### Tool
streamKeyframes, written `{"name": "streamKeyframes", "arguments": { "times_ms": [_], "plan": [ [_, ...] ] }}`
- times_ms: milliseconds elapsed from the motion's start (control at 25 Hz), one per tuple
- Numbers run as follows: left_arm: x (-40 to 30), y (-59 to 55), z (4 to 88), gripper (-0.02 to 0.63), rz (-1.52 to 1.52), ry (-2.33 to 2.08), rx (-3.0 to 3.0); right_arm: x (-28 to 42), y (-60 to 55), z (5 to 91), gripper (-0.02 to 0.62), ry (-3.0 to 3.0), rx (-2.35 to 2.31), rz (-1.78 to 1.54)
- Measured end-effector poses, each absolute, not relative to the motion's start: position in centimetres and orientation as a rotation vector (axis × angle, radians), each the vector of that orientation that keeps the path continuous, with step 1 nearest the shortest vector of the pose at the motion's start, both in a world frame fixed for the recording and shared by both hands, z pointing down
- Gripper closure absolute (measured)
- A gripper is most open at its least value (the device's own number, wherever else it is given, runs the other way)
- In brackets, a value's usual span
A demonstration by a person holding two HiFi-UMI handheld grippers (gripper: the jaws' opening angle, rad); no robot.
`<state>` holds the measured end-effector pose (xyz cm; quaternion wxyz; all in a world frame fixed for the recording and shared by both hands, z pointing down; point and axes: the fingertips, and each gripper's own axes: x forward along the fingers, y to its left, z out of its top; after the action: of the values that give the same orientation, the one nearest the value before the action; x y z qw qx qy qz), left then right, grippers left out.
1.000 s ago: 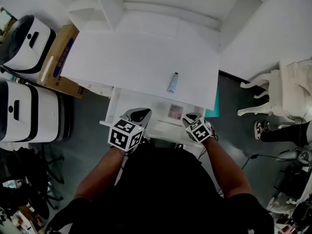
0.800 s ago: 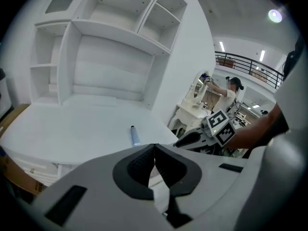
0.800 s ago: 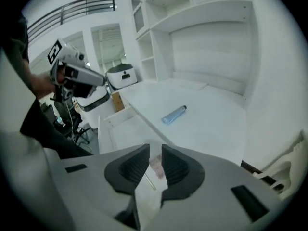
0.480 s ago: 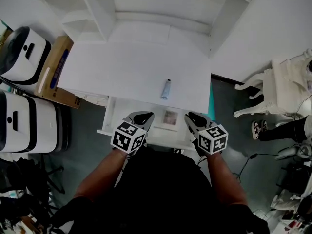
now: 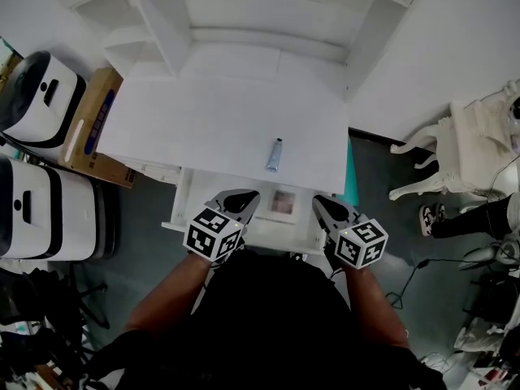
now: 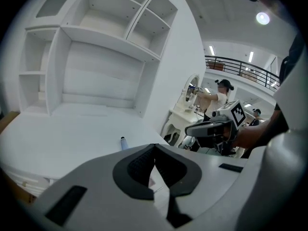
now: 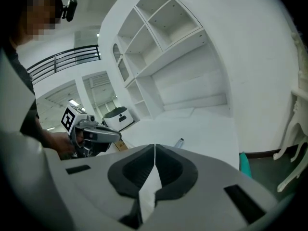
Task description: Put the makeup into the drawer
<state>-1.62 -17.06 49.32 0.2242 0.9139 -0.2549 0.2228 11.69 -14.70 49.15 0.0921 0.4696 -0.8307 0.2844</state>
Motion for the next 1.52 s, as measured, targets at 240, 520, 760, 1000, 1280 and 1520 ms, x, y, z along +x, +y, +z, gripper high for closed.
{"name": "streamKeyframes", "arguments": {
  "times_ms": [240,520,760,1000,1280,1520],
  "plan": [
    [-1.7,-17.1,49.0,0.595,0.626,-0.705,2.536,11.0,-14.9,48.9,0.568,-2.477,1.381,0.810],
    [-1.8,-17.1,49.0,0.595,0.644,-0.720,2.541,10.7,-14.8,49.0,0.566,-2.479,1.354,0.818],
    [-1.9,-17.1,49.1,0.595,0.670,-0.723,2.548,10.4,-14.7,49.3,0.566,-2.474,1.338,0.833],
    [-2.2,-17.6,48.9,0.595,0.609,-0.755,2.527,10.5,-14.7,49.9,0.566,-2.450,1.338,0.845],
    [-3.7,-18.3,49.8,0.595,0.625,-0.818,2.483,10.4,-15.5,51.2,0.565,-2.403,1.356,0.872],
    [-6.1,-18.2,51.3,0.595,0.663,-0.872,2.417,9.3,-17.4,53.5,0.563,-2.330,1.373,0.872]
  ]
}}
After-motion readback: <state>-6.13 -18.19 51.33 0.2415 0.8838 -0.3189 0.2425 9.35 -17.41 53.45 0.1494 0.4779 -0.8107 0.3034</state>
